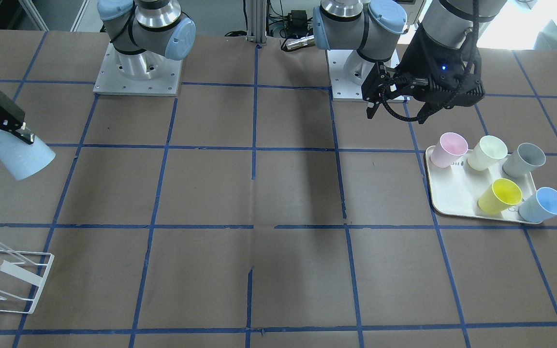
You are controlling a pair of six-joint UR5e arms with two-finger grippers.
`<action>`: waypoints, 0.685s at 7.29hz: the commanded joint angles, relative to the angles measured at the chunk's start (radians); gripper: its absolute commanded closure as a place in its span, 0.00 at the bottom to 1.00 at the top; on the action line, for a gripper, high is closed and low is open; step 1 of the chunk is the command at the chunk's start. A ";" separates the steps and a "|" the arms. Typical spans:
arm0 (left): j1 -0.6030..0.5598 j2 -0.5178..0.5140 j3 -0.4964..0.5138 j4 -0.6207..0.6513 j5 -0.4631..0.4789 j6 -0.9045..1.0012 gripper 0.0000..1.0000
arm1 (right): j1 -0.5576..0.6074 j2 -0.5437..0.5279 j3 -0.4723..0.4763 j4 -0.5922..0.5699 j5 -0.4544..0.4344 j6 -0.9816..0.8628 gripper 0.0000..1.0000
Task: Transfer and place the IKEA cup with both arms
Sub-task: 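Lift the cup off the rack with the right gripper while the left arm reaches forward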
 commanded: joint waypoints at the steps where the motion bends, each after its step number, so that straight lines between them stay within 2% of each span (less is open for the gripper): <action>1: 0.024 0.003 -0.011 -0.021 -0.054 0.007 0.00 | 0.000 -0.016 0.001 0.198 0.151 -0.004 0.59; 3: 0.143 0.006 -0.014 -0.155 -0.181 0.070 0.00 | 0.000 -0.002 0.013 0.391 0.333 -0.039 0.60; 4: 0.235 0.006 -0.022 -0.207 -0.190 0.164 0.00 | 0.000 0.016 0.013 0.471 0.384 -0.039 0.60; 5: 0.309 0.009 -0.028 -0.266 -0.285 0.208 0.00 | 0.000 0.049 0.013 0.566 0.447 -0.056 0.60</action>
